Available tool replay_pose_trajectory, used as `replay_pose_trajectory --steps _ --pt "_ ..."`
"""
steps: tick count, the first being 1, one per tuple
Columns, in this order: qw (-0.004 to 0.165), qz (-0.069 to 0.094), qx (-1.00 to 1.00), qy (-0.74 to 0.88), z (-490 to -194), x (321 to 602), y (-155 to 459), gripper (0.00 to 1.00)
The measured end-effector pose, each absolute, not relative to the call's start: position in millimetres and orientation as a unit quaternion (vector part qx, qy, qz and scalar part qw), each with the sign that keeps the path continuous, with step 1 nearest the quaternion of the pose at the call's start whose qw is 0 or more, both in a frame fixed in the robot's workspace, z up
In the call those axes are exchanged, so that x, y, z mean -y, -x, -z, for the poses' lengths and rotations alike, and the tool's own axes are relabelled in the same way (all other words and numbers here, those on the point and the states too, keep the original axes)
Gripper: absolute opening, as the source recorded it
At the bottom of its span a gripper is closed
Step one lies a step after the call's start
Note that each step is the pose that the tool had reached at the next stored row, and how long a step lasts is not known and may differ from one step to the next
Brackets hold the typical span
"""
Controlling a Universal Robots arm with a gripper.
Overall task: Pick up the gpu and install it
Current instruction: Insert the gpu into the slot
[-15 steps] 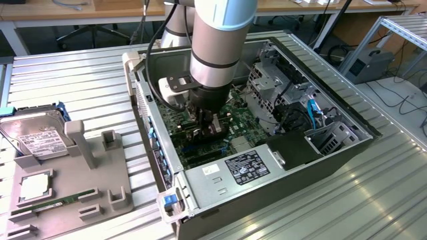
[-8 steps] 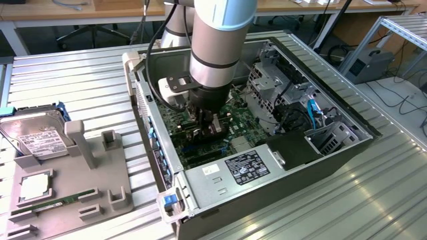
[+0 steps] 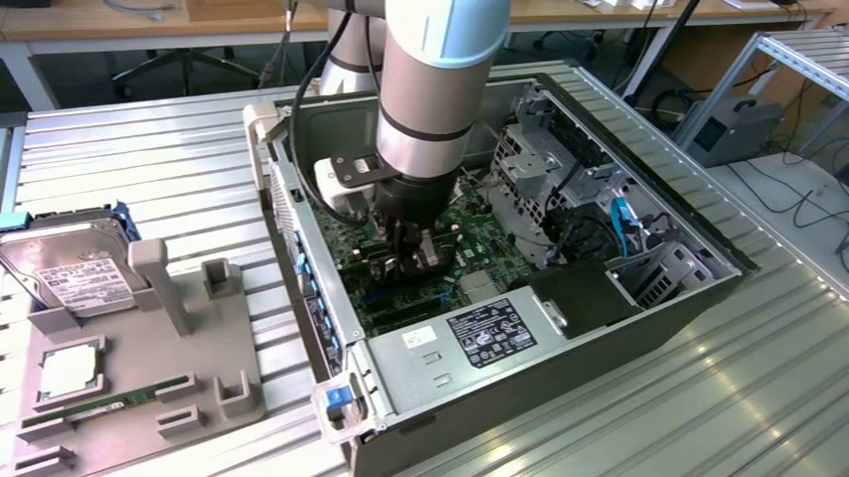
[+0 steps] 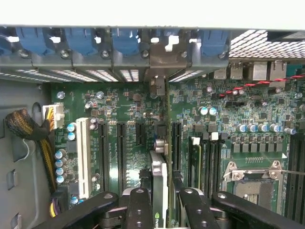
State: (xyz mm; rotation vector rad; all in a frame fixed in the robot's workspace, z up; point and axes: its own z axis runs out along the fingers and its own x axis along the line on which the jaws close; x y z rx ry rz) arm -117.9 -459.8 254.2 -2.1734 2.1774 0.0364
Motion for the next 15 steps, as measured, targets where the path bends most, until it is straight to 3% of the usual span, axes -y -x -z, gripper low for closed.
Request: replay_pose_trajectory --steps 1,2,10,12,15 --pt "0.031 -0.011 -0.707 0.706 -255.3 460.2 117.7 0.33" --pt "0.031 -0.011 -0.707 0.706 -255.3 460.2 117.8 0.47" --pt "0.031 -0.011 -0.707 0.706 -255.2 460.2 117.8 0.47" --pt "0.031 -0.011 -0.707 0.706 -255.2 460.2 117.7 0.6" --pt "0.031 -0.011 -0.707 0.706 -257.2 460.2 117.8 0.6"
